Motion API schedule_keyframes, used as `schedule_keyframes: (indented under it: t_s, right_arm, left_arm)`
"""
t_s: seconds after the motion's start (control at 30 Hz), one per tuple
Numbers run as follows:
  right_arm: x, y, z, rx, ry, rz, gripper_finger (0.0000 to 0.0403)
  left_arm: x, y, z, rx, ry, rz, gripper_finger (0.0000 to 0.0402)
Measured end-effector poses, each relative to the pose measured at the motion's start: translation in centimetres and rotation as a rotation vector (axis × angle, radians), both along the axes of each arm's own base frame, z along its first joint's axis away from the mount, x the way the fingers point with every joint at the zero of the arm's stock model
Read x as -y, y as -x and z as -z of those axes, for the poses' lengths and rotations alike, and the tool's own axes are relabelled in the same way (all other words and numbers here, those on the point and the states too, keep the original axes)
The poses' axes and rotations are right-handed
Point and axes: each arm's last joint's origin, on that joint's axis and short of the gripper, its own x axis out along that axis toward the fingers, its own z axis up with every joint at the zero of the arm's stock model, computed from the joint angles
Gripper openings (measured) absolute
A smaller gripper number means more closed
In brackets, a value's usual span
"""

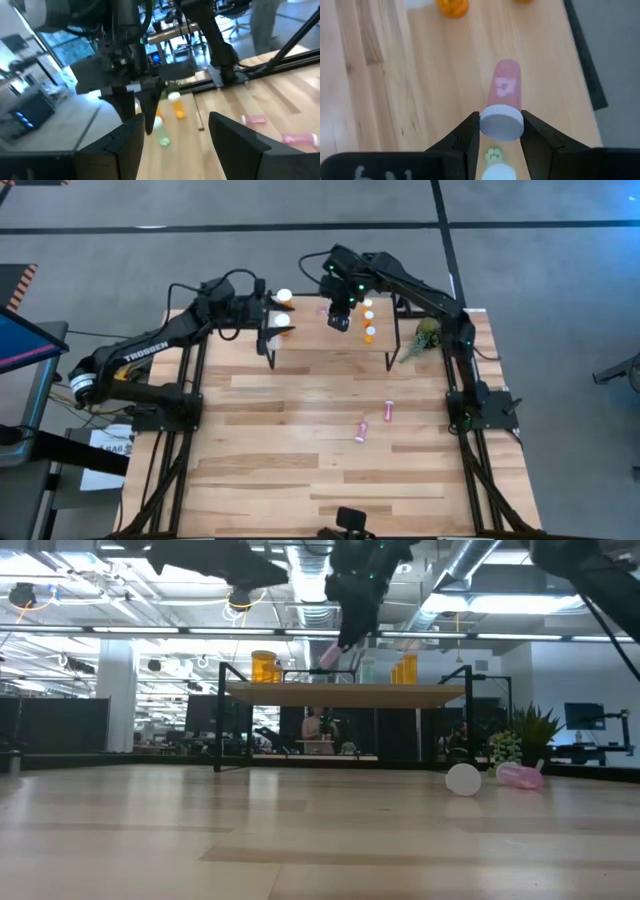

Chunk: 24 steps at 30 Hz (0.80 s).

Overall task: Pick and place medicine bottles onto shelf by color
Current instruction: Put the bottom right pink pill bottle on the shelf

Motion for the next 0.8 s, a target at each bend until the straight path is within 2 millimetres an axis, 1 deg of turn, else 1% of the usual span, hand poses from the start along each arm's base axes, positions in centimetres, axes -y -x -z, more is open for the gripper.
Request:
schedule_keyframes:
  t_s: [0.2,0.33,0.5,0.63,0.7,0.8]
  right_arm:
    - [0.4,-0.7,1.6,-0.063,-0.035,-0.003,0.0141]
    - [0.4,-0.7,1.5,-0.058,-0.031,-0.005,0.0141]
    - [0.4,-0.5,1.3,-0.060,-0.033,-0.002,0.0141]
    - [-0.1,-0.3,1.5,-0.100,-0.056,-0.009,0.0139]
    - [-0.7,-0.4,1.5,-0.116,-0.064,-0.021,0.0140]
    - [-1.6,-0.6,1.4,-0.124,-0.067,-0.041,0.0141]
  left_arm:
    - [-0.9,0.3,2.1,-0.043,0.042,-0.051,0.0209]
    - [-0.8,0.3,3.4,-0.048,0.046,-0.055,0.0209]
    - [-0.8,0.3,3.6,-0.048,0.050,-0.056,0.0209]
    - [-0.3,0.0,3.5,-0.037,0.064,-0.041,0.0210]
    - [0.1,-0.5,3.7,-0.046,0.048,-0.056,0.0213]
    - [0.5,-1.7,4.3,-0.064,0.032,-0.091,0.0224]
